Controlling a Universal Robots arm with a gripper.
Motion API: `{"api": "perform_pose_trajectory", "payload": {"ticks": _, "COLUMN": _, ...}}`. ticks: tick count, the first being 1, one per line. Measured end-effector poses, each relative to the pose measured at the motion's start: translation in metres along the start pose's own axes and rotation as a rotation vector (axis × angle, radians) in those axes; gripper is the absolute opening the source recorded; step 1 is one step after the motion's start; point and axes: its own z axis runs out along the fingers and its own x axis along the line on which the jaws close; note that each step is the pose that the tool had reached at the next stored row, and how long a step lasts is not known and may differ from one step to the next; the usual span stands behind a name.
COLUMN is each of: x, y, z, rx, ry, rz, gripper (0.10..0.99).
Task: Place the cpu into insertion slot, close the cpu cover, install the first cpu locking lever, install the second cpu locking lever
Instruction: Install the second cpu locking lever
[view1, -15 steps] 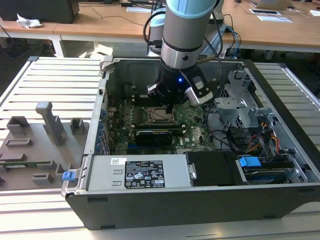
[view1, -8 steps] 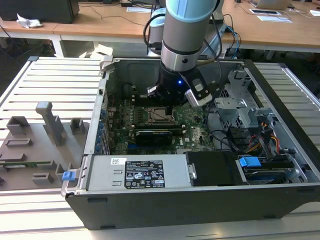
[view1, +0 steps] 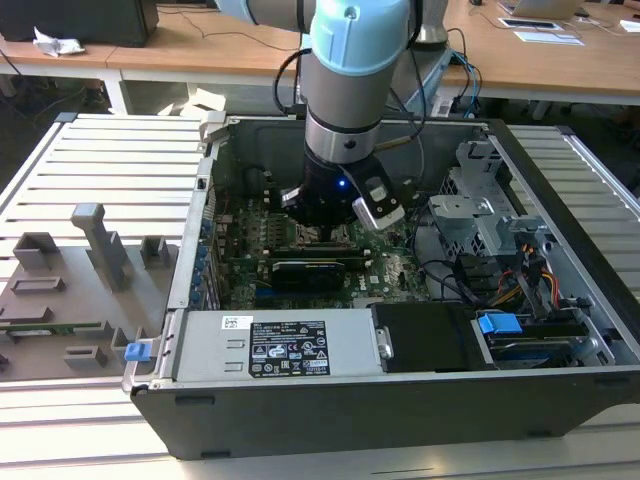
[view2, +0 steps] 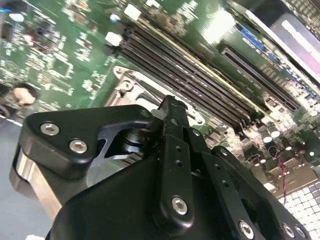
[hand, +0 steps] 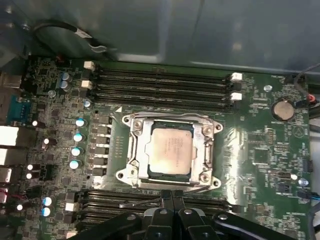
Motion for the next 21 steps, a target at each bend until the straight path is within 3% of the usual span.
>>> {"api": "perform_pose_trajectory", "payload": {"ticks": 2, "x": 0.0136, "y": -0.0002, "z": 0.0074, "rx": -0.001, "ry": -0.0001, "rz": 0.000, "gripper": 0.106}}
{"api": "perform_pose_trajectory", "payload": {"ticks": 5, "x": 0.0267, "y": -0.0005, "z": 0.0148, "rx": -0.007, "ry": 0.0003, "rz": -0.005, "gripper": 0.106}}
{"api": "perform_pose_trajectory", "payload": {"ticks": 11, "x": 0.0424, "y": -0.0008, "z": 0.0253, "rx": -0.019, "ry": 0.0023, "rz": -0.019, "gripper": 0.106}}
{"api": "perform_pose_trajectory", "payload": {"ticks": 16, "x": 0.0425, "y": 0.0044, "z": 0.0297, "rx": -0.027, "ry": 0.0016, "rz": -0.022, "gripper": 0.106}}
{"api": "perform_pose_trajectory", "payload": {"ticks": 21, "x": 0.0424, "y": 0.0054, "z": 0.0287, "rx": -0.027, "ry": 0.0019, "rz": -0.028, "gripper": 0.106}}
